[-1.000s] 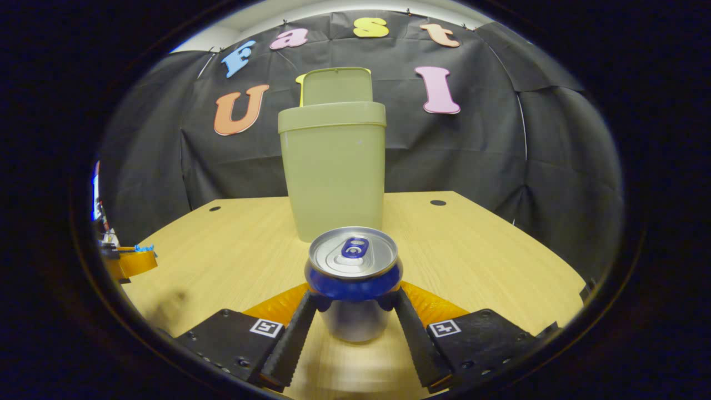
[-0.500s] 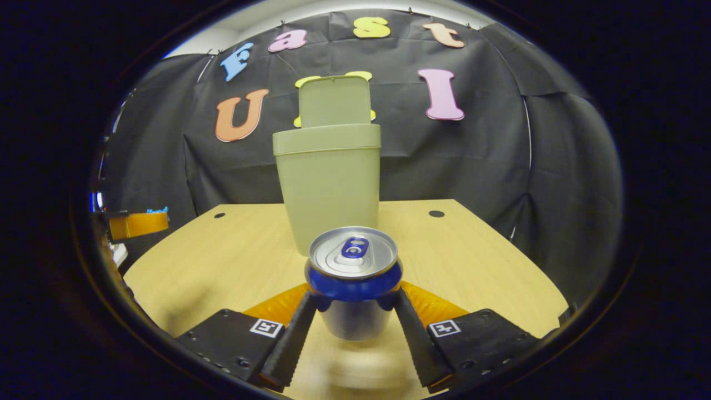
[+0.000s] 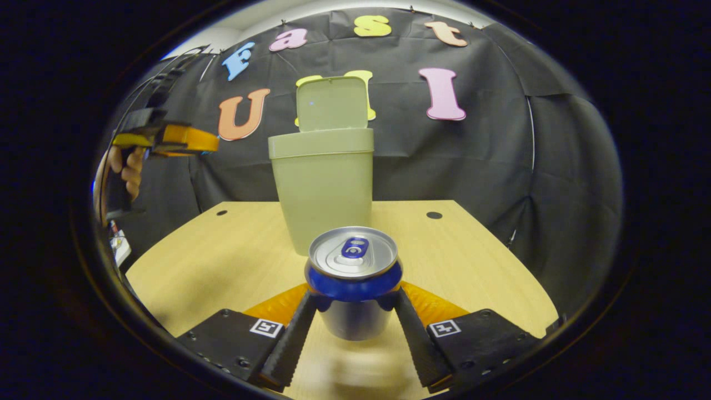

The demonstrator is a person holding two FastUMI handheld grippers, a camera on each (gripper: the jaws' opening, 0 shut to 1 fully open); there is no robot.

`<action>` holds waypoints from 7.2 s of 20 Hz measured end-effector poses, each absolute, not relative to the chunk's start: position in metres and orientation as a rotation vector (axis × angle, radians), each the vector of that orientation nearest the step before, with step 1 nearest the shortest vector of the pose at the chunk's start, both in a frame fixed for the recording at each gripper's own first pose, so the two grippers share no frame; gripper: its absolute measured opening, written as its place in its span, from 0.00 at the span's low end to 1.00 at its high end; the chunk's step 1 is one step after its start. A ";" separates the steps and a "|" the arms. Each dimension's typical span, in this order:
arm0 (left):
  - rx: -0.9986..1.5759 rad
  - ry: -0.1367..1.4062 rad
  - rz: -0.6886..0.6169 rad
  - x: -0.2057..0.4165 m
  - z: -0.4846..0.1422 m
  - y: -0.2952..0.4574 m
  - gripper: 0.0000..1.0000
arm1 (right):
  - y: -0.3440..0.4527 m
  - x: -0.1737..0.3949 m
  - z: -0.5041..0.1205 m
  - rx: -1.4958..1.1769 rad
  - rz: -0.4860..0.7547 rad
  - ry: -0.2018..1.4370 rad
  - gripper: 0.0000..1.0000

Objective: Press the lid of the desktop garbage bin to open it, pick up the crumpled paper on the desktop and throw it into the bin, then pick up the pop can on the desktop and drop it into the bin, and finally close the garbage bin lid.

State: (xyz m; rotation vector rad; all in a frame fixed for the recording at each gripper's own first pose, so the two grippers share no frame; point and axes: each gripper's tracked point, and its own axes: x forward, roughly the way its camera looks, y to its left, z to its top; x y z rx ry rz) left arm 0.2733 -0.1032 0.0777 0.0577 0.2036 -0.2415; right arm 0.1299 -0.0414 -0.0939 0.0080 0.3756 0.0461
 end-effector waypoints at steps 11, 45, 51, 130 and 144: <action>0.054 0.153 -0.398 0.367 0.117 -0.223 0.36 | -0.072 0.135 -0.099 0.023 0.015 0.403 0.80; 0.039 0.061 -0.169 0.218 0.063 -0.034 0.98 | -0.033 0.189 0.033 -0.050 -0.019 0.218 0.80; -0.013 0.119 -0.113 0.199 0.024 0.000 1.00 | -0.009 0.230 0.104 -0.016 0.009 0.119 0.80; -0.036 0.176 -0.165 0.153 -0.022 0.012 0.98 | 0.048 0.358 0.131 -0.065 0.025 0.261 0.95; -0.063 0.165 -0.197 0.143 -0.025 -0.004 0.98 | 0.054 0.350 0.091 -0.079 0.062 0.391 0.95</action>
